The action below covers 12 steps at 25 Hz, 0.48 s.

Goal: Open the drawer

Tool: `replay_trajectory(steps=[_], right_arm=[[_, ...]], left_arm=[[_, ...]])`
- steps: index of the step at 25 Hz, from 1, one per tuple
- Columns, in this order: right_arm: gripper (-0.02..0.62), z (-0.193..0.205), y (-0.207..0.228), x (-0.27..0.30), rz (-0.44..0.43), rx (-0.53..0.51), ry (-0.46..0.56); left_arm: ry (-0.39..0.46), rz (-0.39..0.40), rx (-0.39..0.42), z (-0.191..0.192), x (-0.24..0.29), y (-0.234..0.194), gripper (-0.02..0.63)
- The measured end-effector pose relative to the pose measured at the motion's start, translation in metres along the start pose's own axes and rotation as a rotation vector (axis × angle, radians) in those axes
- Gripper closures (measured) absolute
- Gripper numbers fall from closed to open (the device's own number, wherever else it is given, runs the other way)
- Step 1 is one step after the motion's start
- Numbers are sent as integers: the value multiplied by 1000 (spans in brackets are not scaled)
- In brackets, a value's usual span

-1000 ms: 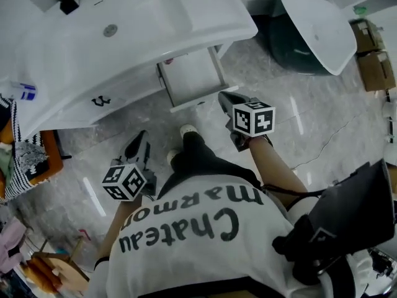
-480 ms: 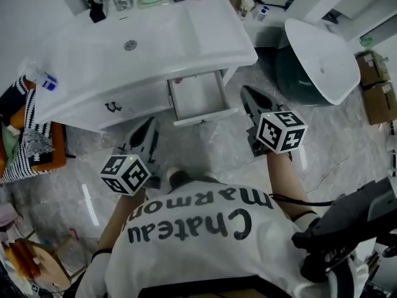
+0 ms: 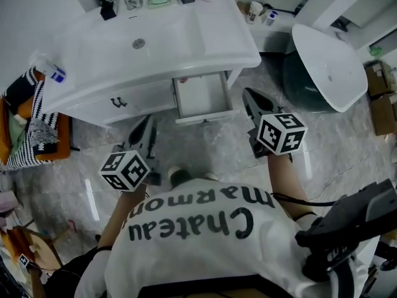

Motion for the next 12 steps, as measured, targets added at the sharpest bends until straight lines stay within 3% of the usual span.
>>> replay_trajectory(steps=[12], right_arm=[[585,6,3,-17,0,-34,-2]], left_arm=[[-11,-17,-5,15,-10,10,598]])
Point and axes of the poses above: the fingertips, and each gripper's own axes: x forward along the fingers, y to its right, z out of its underside, the point moved 4 cm from there along -x, backward along the fingers, and after that the axes turned 4 degrees about y, right-handed, at the moved point
